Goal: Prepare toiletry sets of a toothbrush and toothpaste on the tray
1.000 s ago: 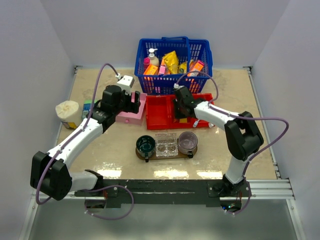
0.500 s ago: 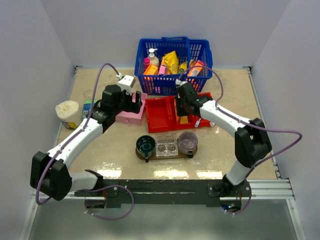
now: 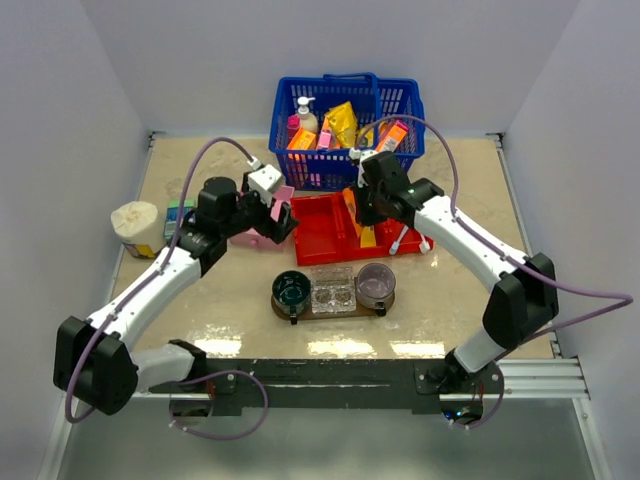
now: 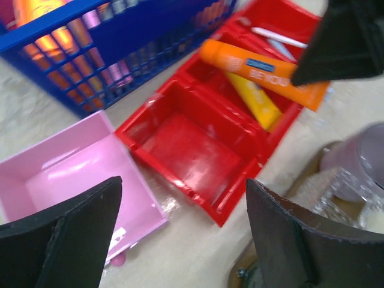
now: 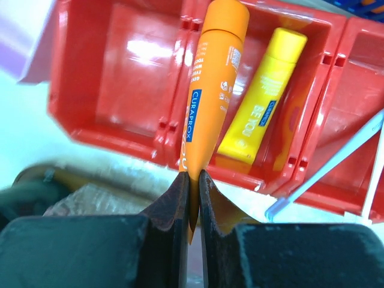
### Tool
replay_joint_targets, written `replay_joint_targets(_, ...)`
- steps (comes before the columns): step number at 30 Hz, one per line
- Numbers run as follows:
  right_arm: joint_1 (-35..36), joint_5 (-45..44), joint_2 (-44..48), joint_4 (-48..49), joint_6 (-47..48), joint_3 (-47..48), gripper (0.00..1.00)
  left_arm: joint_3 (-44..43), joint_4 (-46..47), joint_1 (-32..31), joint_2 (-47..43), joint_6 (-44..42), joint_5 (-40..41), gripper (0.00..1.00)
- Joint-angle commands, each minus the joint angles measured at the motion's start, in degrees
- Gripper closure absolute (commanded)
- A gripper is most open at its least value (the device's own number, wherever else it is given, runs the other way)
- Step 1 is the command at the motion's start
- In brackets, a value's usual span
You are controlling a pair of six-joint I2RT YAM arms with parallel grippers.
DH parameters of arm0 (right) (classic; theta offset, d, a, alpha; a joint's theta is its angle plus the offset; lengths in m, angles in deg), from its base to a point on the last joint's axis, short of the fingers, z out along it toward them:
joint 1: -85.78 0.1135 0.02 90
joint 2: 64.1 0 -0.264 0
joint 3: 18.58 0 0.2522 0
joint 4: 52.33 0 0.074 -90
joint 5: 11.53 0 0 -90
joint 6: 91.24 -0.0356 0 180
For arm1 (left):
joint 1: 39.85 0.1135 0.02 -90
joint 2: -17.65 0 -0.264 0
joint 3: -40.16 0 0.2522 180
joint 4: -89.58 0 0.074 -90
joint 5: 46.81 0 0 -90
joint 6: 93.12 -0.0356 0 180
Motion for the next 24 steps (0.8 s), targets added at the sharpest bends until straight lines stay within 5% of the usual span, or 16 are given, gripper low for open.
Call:
replay_joint_targets(1, 0.23, 8.45, 4.86, -3.84, 3.96, 5.67, 1.00, 4.14, 9.59, -1.89, -5.06, -10.24, -16.34, 0.12)
replay_joint_targets(6, 0.32, 17.86, 4.95, -8.76, 5.72, 9.80, 1.00, 10.03, 16.11, -4.78, -11.22, -15.87, -16.20, 0.11)
replay_joint_targets(13, 0.40, 27.80, 3.72, -16.23, 8.35, 13.94, 1.00, 11.96, 16.29, -10.85, -14.03, -27.63, -5.57, 0.10)
replay_joint_targets(24, 1.98, 36.59, 4.78, -17.20, 8.18, 10.60, 1.00, 8.81, 6.28, -17.71, -10.79, -34.33, -4.76, 0.02)
